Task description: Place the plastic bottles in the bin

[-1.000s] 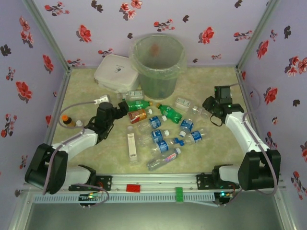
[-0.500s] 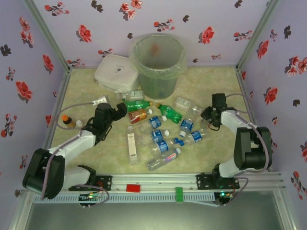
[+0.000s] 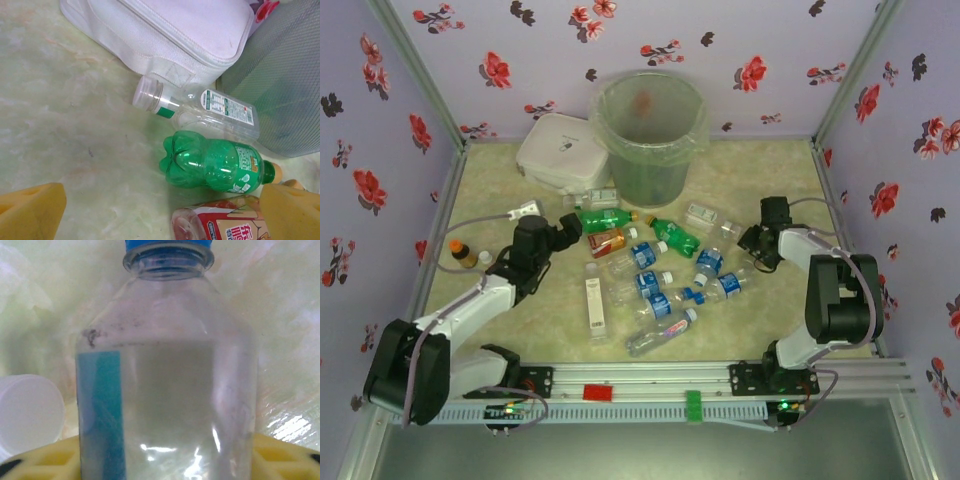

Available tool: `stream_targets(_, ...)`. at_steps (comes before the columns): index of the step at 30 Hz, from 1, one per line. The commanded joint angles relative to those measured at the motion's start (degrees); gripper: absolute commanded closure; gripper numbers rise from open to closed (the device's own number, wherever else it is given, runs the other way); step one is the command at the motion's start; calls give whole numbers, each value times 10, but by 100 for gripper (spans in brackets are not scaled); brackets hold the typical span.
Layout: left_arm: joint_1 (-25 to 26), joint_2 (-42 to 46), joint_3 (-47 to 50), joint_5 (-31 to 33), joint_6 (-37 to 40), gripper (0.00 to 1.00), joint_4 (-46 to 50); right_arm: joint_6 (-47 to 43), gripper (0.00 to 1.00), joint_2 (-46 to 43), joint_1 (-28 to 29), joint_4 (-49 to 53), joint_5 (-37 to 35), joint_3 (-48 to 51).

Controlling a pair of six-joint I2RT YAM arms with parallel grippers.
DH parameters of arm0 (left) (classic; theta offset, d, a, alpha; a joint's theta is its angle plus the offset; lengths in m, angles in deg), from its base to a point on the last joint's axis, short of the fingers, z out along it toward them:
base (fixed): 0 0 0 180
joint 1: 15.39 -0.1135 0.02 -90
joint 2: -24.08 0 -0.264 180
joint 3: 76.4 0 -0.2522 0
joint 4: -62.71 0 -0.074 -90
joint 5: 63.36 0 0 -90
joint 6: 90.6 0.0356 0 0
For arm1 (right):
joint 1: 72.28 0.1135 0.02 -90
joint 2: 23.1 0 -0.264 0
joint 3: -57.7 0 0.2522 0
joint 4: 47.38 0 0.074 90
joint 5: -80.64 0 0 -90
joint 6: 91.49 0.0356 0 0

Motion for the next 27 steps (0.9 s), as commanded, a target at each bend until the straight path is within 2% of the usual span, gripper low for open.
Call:
stream_targets(1,-16,15,15,8,-3,0,1,-7,51,-34,-4,17,-3,-22)
stream_targets(8,-51,30,33,0,-5,0,8,-36,56,-162,-1,68,39,-87)
stream_targets(13,-73,16,29,-23,-9,0,7,-30,59,-189,19,81,66,-189)
stream_targets(22,-80,-26,9,-74,-29,0,-13,-51,59,-69,128,65,68,-442)
stream_targets(27,-81,-20,-12,-89,-23,0,32,-50,59,30,169,31,76,-551)
